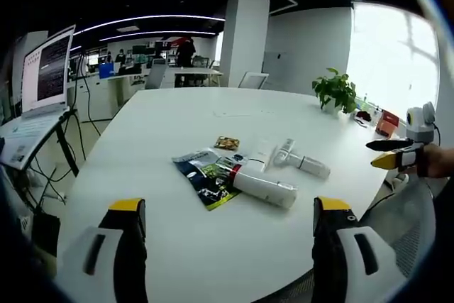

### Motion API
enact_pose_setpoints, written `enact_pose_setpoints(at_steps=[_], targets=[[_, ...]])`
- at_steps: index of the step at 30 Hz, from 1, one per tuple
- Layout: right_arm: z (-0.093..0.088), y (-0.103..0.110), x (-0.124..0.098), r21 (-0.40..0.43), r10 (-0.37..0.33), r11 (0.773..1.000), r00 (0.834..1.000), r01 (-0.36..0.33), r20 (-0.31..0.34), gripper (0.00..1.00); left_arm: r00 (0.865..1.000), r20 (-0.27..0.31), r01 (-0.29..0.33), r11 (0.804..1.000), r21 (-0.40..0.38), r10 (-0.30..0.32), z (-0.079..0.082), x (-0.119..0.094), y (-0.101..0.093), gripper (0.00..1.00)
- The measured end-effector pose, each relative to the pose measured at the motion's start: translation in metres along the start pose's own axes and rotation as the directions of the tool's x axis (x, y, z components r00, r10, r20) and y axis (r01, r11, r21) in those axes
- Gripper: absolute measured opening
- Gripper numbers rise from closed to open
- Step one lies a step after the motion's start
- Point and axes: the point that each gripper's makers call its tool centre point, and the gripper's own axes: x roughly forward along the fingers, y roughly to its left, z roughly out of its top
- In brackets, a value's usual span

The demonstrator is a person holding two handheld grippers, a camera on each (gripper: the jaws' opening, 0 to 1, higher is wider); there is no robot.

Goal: Arrange the skincare products in the storage area until every visible bottle or jar stands upright without overlapping.

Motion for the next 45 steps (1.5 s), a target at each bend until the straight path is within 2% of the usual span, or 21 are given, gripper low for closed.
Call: enact_pose_setpoints(at_steps=[30, 45], targets=[[-0.0044, -0.0002, 0.0024, -0.01, -0.004, 1.0, 1.0, 0.004, -0.025, 0.97, 1.0, -0.003, 0.002, 1.0, 0.003, -0.002, -0.0016, 0.0008, 0.0016, 0.89], [-0.0091, 0.0033, 0.003, -0.044, 0.003, 0.999, 0.999, -0.005, -0.05, 0.97, 1.0, -0.006, 0.007, 1.0, 0.003, -0.007, -0.0031, 0.0001, 0.0004, 0.88]])
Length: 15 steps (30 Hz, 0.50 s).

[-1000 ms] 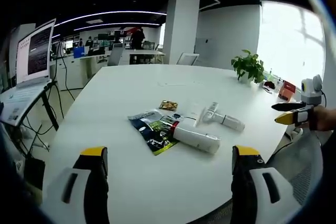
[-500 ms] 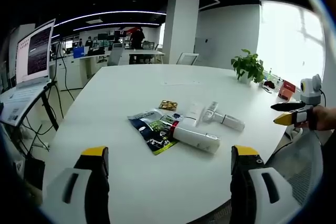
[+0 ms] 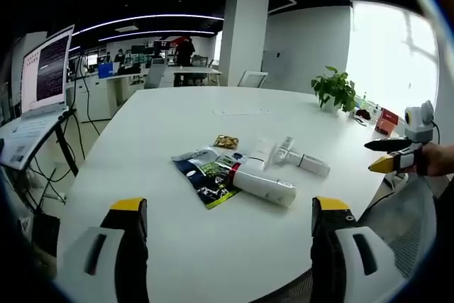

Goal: Arrange the skincare products in the storage area until every visible bottle or jar stands upright without overlapping.

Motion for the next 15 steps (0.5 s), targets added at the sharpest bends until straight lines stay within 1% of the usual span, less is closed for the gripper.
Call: enact_pose_setpoints(at_steps=[11, 15], targets=[[-0.0001, 0.0009, -0.0008, -0.01, -0.003, 1.0, 1.0, 0.003, -0.009, 0.96, 1.0, 0.004, 0.007, 1.0, 0.004, -0.007, 0.0, 0.0006, 0.0001, 0.88], [-0.0004, 0.0049, -0.0001, -0.009, 0.02, 1.0, 1.0, -0.02, -0.02, 0.96, 1.0, 0.004, 0.015, 1.0, 0.003, -0.015, 0.0006, 0.0003, -0.0019, 0.87]])
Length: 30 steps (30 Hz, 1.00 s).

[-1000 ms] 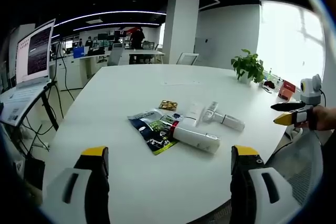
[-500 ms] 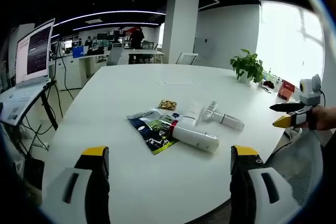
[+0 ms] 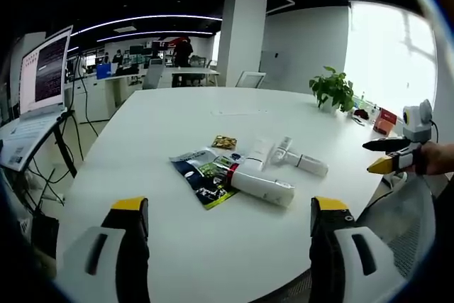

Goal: Arrange the skincare products in the storage area until every visible bottle or jar stands upright without overlapping.

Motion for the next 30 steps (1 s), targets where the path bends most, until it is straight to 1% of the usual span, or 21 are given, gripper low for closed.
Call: enact_pose_setpoints(at_steps=[4, 7, 9, 11, 13, 15, 19, 20, 24, 28, 30], targets=[[0.001, 0.003, 0.005, -0.007, 0.015, 1.0, 1.0, -0.015, -0.012, 0.97, 1.0, 0.004, 0.004, 1.0, 0.0, -0.004, 0.001, 0.0, 0.0, 0.87], [0.003, 0.005, 0.007, -0.026, 0.036, 0.999, 0.999, -0.036, -0.006, 0.96, 1.0, 0.005, 0.007, 1.0, -0.007, -0.007, 0.001, 0.001, 0.0, 0.86], [0.0, 0.008, 0.009, -0.051, 0.063, 0.997, 0.998, -0.065, -0.029, 0.95, 1.0, 0.002, 0.01, 1.0, -0.009, -0.01, 0.0, 0.001, 0.0, 0.86], [-0.003, 0.01, 0.012, -0.054, 0.079, 0.995, 0.995, -0.082, -0.054, 0.93, 1.0, 0.005, 0.014, 1.0, -0.014, -0.014, 0.001, 0.001, -0.001, 0.87], [-0.002, 0.01, 0.013, -0.058, 0.083, 0.995, 0.995, -0.086, -0.055, 0.93, 1.0, 0.02, 0.014, 1.0, -0.021, -0.014, 0.004, 0.001, 0.0, 0.88], [0.001, 0.012, 0.016, -0.066, 0.093, 0.993, 0.994, -0.096, -0.056, 0.93, 0.999, 0.032, 0.007, 1.0, -0.012, -0.006, 0.007, 0.0, 0.0, 0.87], [0.01, 0.019, 0.02, -0.076, 0.123, 0.989, 0.991, -0.128, -0.058, 0.95, 1.0, 0.017, 0.009, 1.0, -0.016, -0.009, 0.004, 0.0, -0.002, 0.87], [0.016, 0.023, 0.023, -0.096, 0.137, 0.985, 0.989, -0.142, -0.054, 0.95, 1.0, 0.017, 0.007, 1.0, -0.013, -0.007, 0.004, 0.0, -0.001, 0.87], [0.023, 0.029, 0.032, -0.113, 0.162, 0.979, 0.985, -0.168, -0.059, 0.93, 1.0, 0.015, 0.003, 1.0, -0.012, -0.003, 0.003, 0.001, 0.002, 0.88], [0.025, 0.034, 0.042, -0.124, 0.178, 0.975, 0.982, -0.185, -0.068, 0.91, 1.0, 0.008, 0.006, 1.0, -0.012, -0.006, 0.002, 0.0, 0.001, 0.87], [0.025, 0.039, 0.045, -0.128, 0.19, 0.971, 0.978, -0.2, -0.089, 0.88, 1.0, 0.009, 0.008, 1.0, -0.01, -0.008, 0.002, 0.0, 0.0, 0.87]])
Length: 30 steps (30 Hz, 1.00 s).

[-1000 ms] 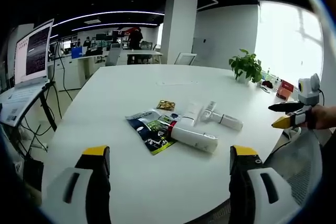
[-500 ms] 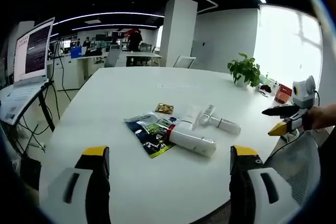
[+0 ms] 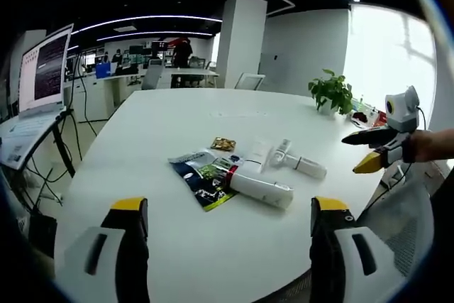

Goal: Arrange the skincare products in the storage area until every visible bottle or jar stands upright without overlapping.

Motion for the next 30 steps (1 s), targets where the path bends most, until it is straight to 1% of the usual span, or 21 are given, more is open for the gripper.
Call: enact_pose_setpoints(at_steps=[2, 4, 5, 8, 10, 12, 14, 17, 24, 26, 29, 30], targets=[[-0.001, 0.005, 0.006, 0.001, 0.025, 1.0, 0.999, -0.025, -0.028, 0.85, 1.0, -0.004, -0.001, 1.0, 0.001, 0.001, -0.001, 0.0, 0.0, 0.87], [-0.001, 0.009, 0.01, -0.014, 0.035, 0.999, 0.998, -0.035, -0.047, 0.82, 1.0, -0.001, -0.004, 1.0, -0.001, 0.004, 0.0, 0.0, 0.001, 0.87], [0.0, 0.009, 0.015, -0.028, 0.037, 0.999, 0.998, -0.038, -0.052, 0.81, 1.0, -0.001, -0.004, 1.0, -0.002, 0.004, 0.0, 0.0, 0.001, 0.87], [0.0, 0.008, 0.025, -0.015, 0.046, 0.999, 0.996, -0.048, -0.079, 0.79, 1.0, 0.004, -0.005, 1.0, -0.002, 0.005, 0.001, 0.0, 0.001, 0.87], [0.002, 0.011, 0.031, -0.015, 0.055, 0.998, 0.995, -0.057, -0.086, 0.76, 1.0, 0.007, -0.005, 1.0, -0.001, 0.005, 0.001, 0.0, 0.002, 0.87], [0.002, 0.017, 0.039, -0.031, 0.067, 0.997, 0.993, -0.07, -0.1, 0.75, 1.0, 0.001, -0.006, 1.0, -0.001, 0.006, 0.0, 0.0, 0.002, 0.86], [0.004, 0.021, 0.047, -0.044, 0.085, 0.995, 0.99, -0.09, -0.109, 0.74, 1.0, 0.009, -0.006, 1.0, -0.005, 0.006, 0.001, 0.0, 0.003, 0.87], [0.007, 0.029, 0.056, -0.067, 0.104, 0.991, 0.987, -0.113, -0.123, 0.72, 1.0, 0.012, -0.019, 1.0, -0.006, 0.019, 0.001, -0.001, 0.005, 0.86], [0.01, 0.048, 0.087, -0.108, 0.172, 0.976, 0.972, -0.19, -0.159, 0.67, 0.999, 0.017, -0.028, 0.999, -0.018, 0.028, 0.003, -0.002, 0.007, 0.86], [0.013, 0.055, 0.094, -0.12, 0.184, 0.972, 0.969, -0.205, -0.165, 0.65, 0.999, 0.018, -0.029, 0.999, -0.017, 0.029, 0.002, -0.002, 0.009, 0.86], [0.011, 0.059, 0.102, -0.121, 0.191, 0.97, 0.967, -0.213, -0.167, 0.63, 0.999, 0.015, -0.035, 0.999, -0.019, 0.035, 0.002, -0.002, 0.011, 0.85], [0.011, 0.063, 0.109, -0.121, 0.196, 0.969, 0.967, -0.217, -0.165, 0.62, 0.999, 0.016, -0.037, 0.999, -0.02, 0.037, 0.002, -0.002, 0.012, 0.85]])
